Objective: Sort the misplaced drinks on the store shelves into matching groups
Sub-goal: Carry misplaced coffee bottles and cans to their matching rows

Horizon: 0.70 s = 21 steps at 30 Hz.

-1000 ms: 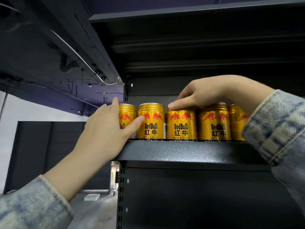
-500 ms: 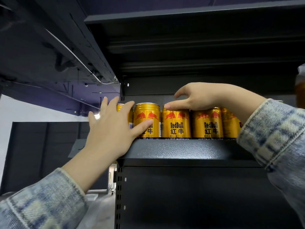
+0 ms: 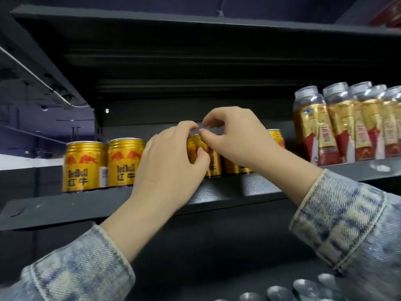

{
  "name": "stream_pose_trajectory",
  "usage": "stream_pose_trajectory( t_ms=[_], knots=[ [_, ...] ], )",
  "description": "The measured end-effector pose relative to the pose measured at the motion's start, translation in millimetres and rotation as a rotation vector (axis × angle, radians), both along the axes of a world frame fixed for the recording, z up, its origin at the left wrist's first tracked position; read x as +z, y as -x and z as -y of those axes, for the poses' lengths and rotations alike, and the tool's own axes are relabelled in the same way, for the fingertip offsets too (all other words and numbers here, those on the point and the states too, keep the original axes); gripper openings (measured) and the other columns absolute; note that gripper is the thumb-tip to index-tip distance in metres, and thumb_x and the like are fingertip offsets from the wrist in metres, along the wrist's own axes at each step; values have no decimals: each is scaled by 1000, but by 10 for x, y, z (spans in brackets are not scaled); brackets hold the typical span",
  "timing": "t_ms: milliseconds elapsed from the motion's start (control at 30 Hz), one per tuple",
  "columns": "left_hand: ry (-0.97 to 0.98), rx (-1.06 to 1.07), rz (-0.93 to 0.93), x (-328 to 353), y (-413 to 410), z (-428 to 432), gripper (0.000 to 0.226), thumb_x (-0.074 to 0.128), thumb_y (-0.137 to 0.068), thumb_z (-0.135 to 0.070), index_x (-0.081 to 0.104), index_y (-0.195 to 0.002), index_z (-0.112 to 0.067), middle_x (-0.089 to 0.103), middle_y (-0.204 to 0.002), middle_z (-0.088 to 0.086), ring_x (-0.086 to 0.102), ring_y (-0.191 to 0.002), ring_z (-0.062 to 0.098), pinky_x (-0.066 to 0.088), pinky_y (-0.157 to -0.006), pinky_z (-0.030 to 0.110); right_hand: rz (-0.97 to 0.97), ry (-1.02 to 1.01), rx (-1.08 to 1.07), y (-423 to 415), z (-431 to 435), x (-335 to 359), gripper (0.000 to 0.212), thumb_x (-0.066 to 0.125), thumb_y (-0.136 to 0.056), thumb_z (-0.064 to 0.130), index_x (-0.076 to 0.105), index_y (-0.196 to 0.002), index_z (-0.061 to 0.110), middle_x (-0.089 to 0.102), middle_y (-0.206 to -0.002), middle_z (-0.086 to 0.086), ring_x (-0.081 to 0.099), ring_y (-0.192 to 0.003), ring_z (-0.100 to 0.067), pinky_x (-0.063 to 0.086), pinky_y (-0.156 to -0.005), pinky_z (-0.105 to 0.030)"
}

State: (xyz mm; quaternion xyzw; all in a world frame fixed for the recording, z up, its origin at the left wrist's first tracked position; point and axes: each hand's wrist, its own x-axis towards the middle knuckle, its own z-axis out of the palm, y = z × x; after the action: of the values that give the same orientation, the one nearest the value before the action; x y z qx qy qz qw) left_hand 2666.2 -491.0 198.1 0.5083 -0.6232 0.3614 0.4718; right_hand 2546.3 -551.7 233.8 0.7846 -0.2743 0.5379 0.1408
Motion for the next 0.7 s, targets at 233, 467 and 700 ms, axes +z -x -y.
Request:
stream_pose_trajectory(
  t_ms=[233,467,700],
  knots=[
    [-64,-157,-26,15,786,269,36,54,-84,-31,50,-120,-31,62,-106,-9,54,-99,12,43,-76,26,36,-26,-79,861,2,-60,25,59,-88,34,67,-108,23,67,-103,7,61,-91,-6,52,-77,-23],
    [-99,-224,-46,-8,1972,600,38,54,-82,-32,53,-120,-30,65,-108,-6,57,-104,19,48,-83,35,45,-79,-167,2015,191,-145,20,58,-87,34,69,-100,22,66,-84,10,63,-75,-8,56,-68,-30],
    [-161,-268,-94,-83,3364,1060,38,54,-82,-29,53,-120,-33,65,-105,-7,57,-90,17,48,-71,33,68,-124,-219,3353,589,-149,20,58,-89,32,67,-95,16,70,-78,0,64,-63,-13,56,-60,-30]
  ],
)
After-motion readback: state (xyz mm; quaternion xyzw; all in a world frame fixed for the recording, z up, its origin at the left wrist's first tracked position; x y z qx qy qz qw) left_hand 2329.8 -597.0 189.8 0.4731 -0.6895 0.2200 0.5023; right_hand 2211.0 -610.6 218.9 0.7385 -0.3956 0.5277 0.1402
